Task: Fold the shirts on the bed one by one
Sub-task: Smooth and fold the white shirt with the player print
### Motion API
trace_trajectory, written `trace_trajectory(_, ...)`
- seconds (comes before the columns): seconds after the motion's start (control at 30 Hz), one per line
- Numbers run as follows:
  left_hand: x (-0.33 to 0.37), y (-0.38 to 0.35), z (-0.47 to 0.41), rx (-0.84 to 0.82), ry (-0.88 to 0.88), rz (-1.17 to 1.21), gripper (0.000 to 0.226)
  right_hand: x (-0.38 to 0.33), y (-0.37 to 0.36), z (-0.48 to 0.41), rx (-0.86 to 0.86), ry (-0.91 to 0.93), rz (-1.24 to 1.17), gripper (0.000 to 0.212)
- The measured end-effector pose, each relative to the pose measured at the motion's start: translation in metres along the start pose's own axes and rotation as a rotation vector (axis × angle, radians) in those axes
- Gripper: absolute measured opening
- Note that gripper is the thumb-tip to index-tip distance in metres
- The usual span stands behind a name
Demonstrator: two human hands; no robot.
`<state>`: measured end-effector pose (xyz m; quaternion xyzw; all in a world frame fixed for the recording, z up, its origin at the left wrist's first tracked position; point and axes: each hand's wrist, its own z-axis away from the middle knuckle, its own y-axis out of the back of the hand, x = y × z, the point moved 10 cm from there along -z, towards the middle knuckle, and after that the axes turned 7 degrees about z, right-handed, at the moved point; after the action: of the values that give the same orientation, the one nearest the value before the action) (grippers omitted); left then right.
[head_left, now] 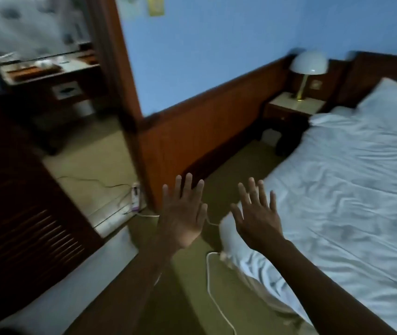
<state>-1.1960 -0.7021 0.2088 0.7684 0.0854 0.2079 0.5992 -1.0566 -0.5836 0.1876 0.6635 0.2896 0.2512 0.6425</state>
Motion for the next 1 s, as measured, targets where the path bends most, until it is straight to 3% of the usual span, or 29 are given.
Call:
trace_trajectory(0.33,0.390,-0.128,-0.105,-0.114,-0.529,0.158,0.064,0.386,0.008,0.121,0.041,-0.502,0.063,0.086)
trace_trajectory(0.63,0.657,-0.205,-0.112,-0.283,-0.855,0.140,0.069,0.602,0.015,0.237,0.057,-0.863,0.087,0.076)
trace_trajectory(0.83,0.789,-0.254,-0.118,-0.351,-1.013,0.168,0.068,0.712,0.012,0.293,-0.012,-1.019,0.116,0.080)
trace_trajectory(1.0,0.898,-0.294,-0.129,-0.376,-1.114,0.212,0.064,0.800,0.013,0.328,0.029,-1.126,0.100,0.079)
